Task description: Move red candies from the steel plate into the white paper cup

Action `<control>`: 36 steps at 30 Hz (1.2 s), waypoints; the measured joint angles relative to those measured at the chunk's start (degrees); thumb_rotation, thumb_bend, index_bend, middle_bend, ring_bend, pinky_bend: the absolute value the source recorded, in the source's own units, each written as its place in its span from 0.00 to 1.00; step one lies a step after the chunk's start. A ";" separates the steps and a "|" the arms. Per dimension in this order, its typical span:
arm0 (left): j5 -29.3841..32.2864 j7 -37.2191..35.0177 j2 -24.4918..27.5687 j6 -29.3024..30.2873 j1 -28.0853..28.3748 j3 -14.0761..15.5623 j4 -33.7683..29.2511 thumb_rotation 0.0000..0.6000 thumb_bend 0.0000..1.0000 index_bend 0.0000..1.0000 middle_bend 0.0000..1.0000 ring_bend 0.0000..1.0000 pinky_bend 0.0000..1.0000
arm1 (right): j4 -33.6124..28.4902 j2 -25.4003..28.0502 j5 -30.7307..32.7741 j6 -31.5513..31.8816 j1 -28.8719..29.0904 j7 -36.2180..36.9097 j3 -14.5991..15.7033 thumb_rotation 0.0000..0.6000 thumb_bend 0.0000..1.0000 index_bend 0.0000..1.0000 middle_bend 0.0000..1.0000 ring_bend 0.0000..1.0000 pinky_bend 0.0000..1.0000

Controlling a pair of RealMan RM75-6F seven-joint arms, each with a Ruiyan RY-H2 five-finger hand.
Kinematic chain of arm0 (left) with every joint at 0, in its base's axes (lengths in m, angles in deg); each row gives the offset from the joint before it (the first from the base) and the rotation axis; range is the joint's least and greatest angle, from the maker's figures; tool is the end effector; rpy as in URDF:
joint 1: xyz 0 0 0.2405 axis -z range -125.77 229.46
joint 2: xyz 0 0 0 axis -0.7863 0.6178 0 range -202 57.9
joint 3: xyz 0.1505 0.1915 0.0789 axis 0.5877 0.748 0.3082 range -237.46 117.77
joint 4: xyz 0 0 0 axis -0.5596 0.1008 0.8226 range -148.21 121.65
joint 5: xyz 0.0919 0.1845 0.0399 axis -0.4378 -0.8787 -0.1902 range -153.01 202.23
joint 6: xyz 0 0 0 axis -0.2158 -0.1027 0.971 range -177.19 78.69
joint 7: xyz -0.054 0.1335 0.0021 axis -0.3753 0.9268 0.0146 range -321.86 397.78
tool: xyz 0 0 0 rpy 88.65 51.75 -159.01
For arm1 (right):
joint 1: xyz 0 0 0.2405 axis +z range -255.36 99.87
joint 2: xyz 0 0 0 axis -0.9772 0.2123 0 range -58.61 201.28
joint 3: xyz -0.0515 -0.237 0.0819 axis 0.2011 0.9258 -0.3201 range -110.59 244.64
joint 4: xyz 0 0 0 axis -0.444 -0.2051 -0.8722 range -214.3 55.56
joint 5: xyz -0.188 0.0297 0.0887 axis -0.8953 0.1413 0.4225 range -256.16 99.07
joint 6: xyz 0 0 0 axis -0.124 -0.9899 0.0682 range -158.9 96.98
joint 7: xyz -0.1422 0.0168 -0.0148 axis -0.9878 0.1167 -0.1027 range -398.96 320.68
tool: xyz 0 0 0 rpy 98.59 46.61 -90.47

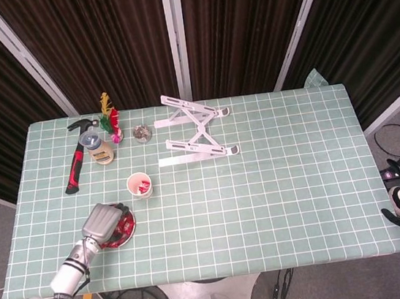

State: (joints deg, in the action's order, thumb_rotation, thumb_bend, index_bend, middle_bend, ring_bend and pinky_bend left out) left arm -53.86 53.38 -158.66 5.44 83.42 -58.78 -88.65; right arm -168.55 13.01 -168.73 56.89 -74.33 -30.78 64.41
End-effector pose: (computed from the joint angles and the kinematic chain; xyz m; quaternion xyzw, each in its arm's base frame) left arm -0.2567 0.2867 -0.0180 -0.8038 -0.3331 -0.2547 0.4220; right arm -0.3199 -0.1728 0.1988 0.6043 -0.3635 0.4048 0.5821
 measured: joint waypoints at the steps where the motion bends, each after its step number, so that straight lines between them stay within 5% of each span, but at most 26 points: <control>1: 0.10 -0.09 -0.31 -0.19 0.01 -0.01 0.41 1.00 0.19 0.50 0.50 0.93 1.00 | 0.04 0.00 0.01 0.01 -0.02 0.05 0.01 1.00 0.10 0.08 0.24 0.06 0.31; 23: -1.67 -4.52 -3.02 0.41 -0.31 -0.06 5.76 1.00 0.42 0.67 0.70 0.97 1.00 | -0.01 0.21 -0.22 0.30 -0.17 0.28 0.06 1.00 0.10 0.08 0.24 0.07 0.32; 36: -4.00 -7.55 -2.46 2.94 -0.78 -0.08 5.72 1.00 0.46 0.73 0.78 0.98 1.00 | -0.48 0.46 -0.57 0.68 -0.28 0.08 0.08 1.00 0.10 0.08 0.25 0.07 0.33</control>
State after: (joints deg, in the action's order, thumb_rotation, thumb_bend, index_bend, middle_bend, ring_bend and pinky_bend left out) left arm -57.85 45.83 -161.12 8.37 82.64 -58.86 -82.93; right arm -169.02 13.47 -169.30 57.57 -74.61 -30.71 64.49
